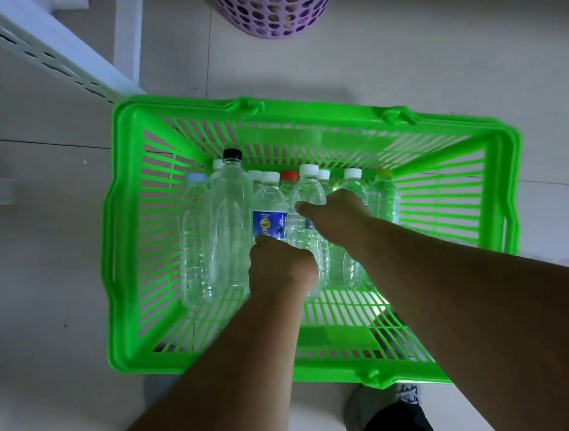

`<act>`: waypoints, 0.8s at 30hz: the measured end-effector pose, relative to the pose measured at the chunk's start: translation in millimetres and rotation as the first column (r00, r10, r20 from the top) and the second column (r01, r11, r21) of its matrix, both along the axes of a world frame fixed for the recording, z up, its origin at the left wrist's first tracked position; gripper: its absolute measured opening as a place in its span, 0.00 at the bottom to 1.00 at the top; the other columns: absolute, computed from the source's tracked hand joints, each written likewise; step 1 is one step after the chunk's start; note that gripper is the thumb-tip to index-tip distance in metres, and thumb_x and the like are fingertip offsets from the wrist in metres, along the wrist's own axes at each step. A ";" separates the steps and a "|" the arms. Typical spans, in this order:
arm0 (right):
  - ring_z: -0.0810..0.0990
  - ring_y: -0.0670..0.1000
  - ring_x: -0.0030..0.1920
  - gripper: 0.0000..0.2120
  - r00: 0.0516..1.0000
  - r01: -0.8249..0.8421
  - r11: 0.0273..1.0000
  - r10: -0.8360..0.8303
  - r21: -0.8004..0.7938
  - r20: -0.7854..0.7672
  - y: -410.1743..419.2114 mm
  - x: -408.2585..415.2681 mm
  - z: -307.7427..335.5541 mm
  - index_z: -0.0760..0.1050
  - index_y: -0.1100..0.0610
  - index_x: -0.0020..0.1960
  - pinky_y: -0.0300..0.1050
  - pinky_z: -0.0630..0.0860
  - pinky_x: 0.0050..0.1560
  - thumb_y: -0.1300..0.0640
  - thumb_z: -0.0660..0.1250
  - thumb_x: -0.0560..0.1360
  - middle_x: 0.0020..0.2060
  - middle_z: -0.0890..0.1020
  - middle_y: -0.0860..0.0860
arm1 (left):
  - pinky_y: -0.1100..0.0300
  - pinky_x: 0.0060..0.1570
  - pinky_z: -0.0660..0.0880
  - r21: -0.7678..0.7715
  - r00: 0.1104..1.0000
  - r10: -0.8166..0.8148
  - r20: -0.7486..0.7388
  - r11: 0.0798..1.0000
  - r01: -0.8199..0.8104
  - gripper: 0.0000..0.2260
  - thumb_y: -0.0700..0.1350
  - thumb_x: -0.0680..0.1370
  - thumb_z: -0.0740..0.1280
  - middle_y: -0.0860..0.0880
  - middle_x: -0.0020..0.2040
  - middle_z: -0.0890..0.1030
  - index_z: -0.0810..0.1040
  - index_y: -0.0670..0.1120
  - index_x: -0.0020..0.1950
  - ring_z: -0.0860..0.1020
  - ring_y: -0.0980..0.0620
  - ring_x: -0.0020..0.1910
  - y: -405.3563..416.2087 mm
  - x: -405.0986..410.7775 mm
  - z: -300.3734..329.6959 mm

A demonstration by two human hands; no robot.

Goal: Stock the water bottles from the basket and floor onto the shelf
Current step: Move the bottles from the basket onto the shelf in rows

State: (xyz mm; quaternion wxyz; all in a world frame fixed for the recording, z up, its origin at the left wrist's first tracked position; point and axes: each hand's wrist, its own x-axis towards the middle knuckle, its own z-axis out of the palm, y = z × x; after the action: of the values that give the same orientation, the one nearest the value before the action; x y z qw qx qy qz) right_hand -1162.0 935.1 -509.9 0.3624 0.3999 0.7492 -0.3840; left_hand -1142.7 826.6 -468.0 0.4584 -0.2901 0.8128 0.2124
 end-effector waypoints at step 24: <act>0.72 0.48 0.31 0.31 0.986 -0.163 0.978 0.164 -0.128 0.002 37.8 4.4 -2.2 0.74 0.65 0.57 0.41 0.66 0.32 0.40 0.74 0.71 0.35 0.75 0.53 | 0.65 0.50 0.71 0.246 0.978 0.169 0.126 0.949 -0.196 0.42 0.63 0.69 0.74 0.41 0.72 0.71 0.65 0.42 0.75 0.77 0.45 0.61 -5.4 47.4 -33.3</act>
State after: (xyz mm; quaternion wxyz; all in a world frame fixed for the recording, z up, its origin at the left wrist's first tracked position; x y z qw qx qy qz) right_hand -1157.6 972.9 -512.2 0.4221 0.3156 0.7512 -0.3973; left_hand -1095.3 821.3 -501.3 0.5117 -0.3130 0.7234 0.3420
